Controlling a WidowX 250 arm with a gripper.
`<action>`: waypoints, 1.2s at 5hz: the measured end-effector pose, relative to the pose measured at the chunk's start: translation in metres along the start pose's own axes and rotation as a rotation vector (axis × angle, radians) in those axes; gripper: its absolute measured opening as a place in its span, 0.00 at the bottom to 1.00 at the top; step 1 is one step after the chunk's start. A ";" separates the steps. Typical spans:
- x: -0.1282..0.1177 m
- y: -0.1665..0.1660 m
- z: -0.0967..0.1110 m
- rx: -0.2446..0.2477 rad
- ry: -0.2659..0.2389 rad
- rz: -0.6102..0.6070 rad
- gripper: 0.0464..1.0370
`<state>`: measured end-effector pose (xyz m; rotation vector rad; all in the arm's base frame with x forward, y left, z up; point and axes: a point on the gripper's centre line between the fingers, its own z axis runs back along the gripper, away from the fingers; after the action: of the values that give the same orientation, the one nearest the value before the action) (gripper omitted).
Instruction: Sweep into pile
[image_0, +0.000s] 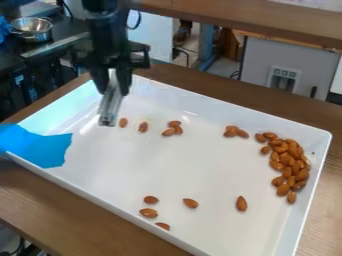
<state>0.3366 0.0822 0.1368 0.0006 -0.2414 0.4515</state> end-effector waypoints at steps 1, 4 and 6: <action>0.016 0.046 -0.027 0.118 -0.032 -0.012 0.31; 0.017 0.044 -0.065 0.212 0.014 -0.072 0.31; 0.011 0.003 -0.074 0.195 0.028 -0.106 0.31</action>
<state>0.3616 0.0932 0.0677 0.1972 -0.1681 0.3679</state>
